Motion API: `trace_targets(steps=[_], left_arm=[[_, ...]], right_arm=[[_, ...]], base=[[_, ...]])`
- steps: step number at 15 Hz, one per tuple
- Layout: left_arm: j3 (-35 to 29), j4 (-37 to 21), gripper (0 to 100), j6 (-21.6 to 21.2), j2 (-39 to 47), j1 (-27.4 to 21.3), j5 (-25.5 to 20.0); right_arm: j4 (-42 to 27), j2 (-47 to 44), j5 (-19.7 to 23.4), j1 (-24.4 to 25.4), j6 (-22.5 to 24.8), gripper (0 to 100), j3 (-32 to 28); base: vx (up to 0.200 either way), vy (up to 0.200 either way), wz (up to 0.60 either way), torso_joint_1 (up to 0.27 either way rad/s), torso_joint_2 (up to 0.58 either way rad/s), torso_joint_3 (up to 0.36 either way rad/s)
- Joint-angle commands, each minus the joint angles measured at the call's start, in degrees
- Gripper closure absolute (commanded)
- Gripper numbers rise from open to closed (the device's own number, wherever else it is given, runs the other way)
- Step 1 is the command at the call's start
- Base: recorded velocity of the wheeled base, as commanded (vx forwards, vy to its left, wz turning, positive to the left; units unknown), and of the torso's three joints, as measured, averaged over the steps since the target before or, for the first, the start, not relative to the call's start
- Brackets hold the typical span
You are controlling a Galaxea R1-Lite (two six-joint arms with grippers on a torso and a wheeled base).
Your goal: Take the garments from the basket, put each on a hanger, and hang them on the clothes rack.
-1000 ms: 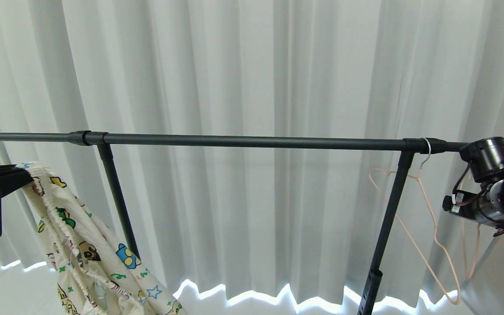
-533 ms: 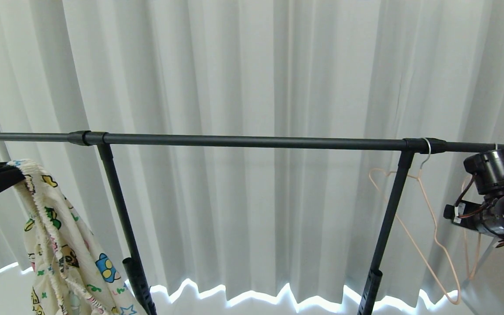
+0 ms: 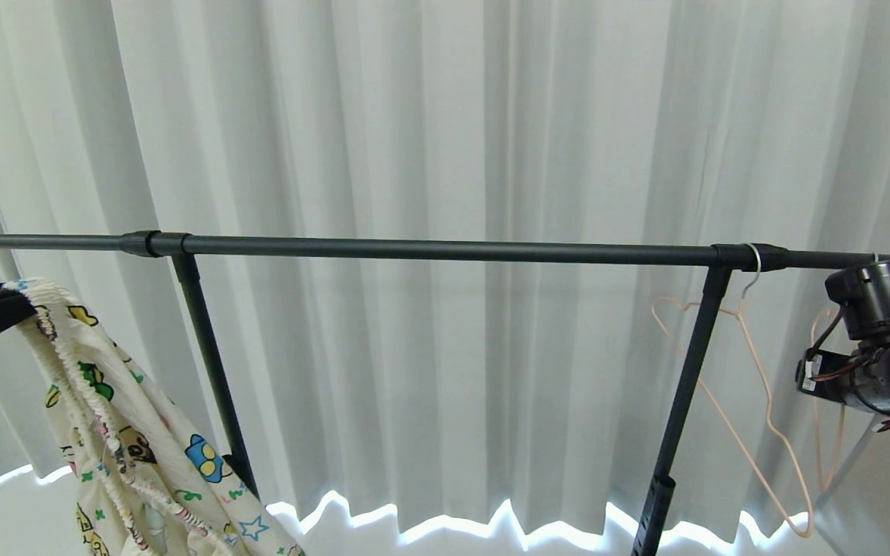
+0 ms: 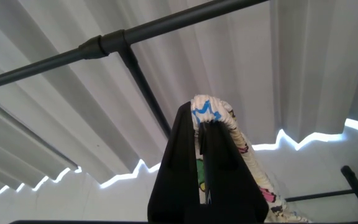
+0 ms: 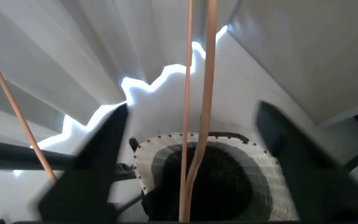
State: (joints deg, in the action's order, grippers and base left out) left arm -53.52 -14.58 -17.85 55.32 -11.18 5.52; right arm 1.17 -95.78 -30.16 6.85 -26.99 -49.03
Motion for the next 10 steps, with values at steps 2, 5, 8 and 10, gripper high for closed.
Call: trace_targets(steps=[2, 5, 8, 10], left_arm=[[0.1, 0.0, 100, -0.1, -0.1, 0.0, 0.0], [-0.1, 0.0, 100, -0.1, 0.0, 0.0, 0.0], [-0.1, 0.0, 100, -0.1, 0.1, 0.0, 0.0], [-0.1, 0.0, 100, -0.1, 0.1, 0.0, 0.0]], right_arm=[[0.1, -0.6, 0.0, 0.0, 0.1, 100, 0.0], [0.1, -0.7, 0.0, 0.0, 0.1, 100, 0.0], [0.2, 0.2, 0.0, 0.0, 0.1, 100, -0.1], [0.2, 2.0, 0.8, 0.0, 0.6, 100, 0.0]], base=[[0.000, 0.000, 0.00, 0.000, 0.00, 0.000], [0.000, 0.000, 0.00, 0.000, 0.00, 0.000], [0.000, 0.000, 0.00, 0.000, 0.00, 0.000], [0.000, 0.000, 0.00, 0.000, 0.00, 0.000]])
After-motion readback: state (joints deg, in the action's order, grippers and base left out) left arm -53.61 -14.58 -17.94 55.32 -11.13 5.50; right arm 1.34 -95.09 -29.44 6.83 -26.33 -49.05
